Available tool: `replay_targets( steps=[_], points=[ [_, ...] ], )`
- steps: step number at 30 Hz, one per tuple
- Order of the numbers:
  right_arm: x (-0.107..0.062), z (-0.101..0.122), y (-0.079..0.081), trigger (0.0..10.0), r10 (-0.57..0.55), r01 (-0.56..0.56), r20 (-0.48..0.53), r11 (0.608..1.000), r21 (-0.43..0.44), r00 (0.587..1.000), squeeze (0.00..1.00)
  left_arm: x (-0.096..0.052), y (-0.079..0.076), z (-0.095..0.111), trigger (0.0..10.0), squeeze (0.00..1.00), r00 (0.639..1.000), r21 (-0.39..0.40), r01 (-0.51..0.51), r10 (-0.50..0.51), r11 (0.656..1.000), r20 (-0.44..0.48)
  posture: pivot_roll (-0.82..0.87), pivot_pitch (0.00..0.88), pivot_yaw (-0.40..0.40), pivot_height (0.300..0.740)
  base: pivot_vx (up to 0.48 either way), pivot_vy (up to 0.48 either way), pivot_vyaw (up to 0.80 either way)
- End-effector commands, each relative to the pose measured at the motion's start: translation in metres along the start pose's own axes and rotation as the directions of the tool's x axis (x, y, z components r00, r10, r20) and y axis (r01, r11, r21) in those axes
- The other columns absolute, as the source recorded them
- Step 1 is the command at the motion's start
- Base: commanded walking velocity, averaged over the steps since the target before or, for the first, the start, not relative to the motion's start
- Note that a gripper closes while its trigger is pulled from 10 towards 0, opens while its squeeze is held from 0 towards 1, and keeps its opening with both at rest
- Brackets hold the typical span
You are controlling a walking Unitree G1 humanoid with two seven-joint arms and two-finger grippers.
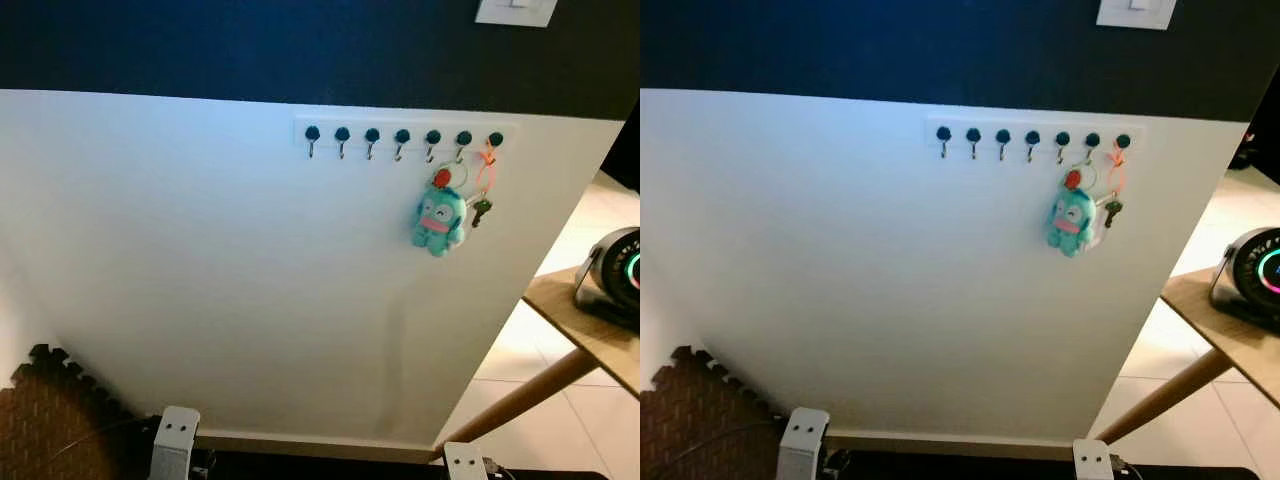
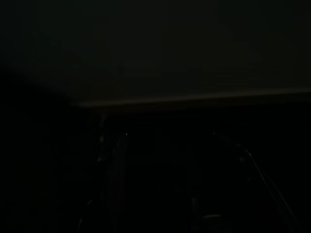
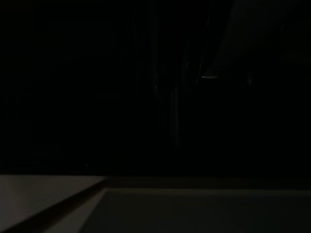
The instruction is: Hang keys on a hook
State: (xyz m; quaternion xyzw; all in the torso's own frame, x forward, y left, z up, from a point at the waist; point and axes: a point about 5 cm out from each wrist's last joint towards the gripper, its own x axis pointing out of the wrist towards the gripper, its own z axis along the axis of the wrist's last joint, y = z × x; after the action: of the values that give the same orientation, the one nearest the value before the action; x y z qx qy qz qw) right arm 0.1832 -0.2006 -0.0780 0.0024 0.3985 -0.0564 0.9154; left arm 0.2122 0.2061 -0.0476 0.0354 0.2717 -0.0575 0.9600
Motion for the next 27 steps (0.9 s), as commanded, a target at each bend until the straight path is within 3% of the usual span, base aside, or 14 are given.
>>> replay_targets(
  steps=[1, 12, 27],
  points=[
    [0.001, 0.004, -0.001, 10.0, 0.002, -0.002, 0.010, 1.000, 0.005, 1.000, 0.00, 0.000, 0.003, 0.000, 10.0, 0.00, 1.000, 0.016, -0.010, 0.010, 1.000, -0.010, 0.09, 0.044, -0.035, 0.740, 0.000, 0.000, 0.00],
    [0.006, 0.020, 0.000, 10.0, 0.022, -0.021, 0.038, 0.999, -0.025, 0.999, 0.00, 0.001, 0.005, 0.000, 10.0, 0.00, 0.994, -0.052, -0.107, 0.106, 0.993, -0.010, 0.07, 0.066, -0.061, 0.740, 0.000, 0.000, 0.00],
    [0.007, 0.027, 0.002, 10.0, 0.049, -0.046, 0.055, 0.997, -0.060, 0.997, 0.00, 0.001, -0.002, -0.003, 10.0, 0.00, 0.995, -0.058, -0.097, 0.096, 0.994, -0.016, 0.02, 0.072, -0.066, 0.740, 0.000, 0.000, 0.00]
  ],
)
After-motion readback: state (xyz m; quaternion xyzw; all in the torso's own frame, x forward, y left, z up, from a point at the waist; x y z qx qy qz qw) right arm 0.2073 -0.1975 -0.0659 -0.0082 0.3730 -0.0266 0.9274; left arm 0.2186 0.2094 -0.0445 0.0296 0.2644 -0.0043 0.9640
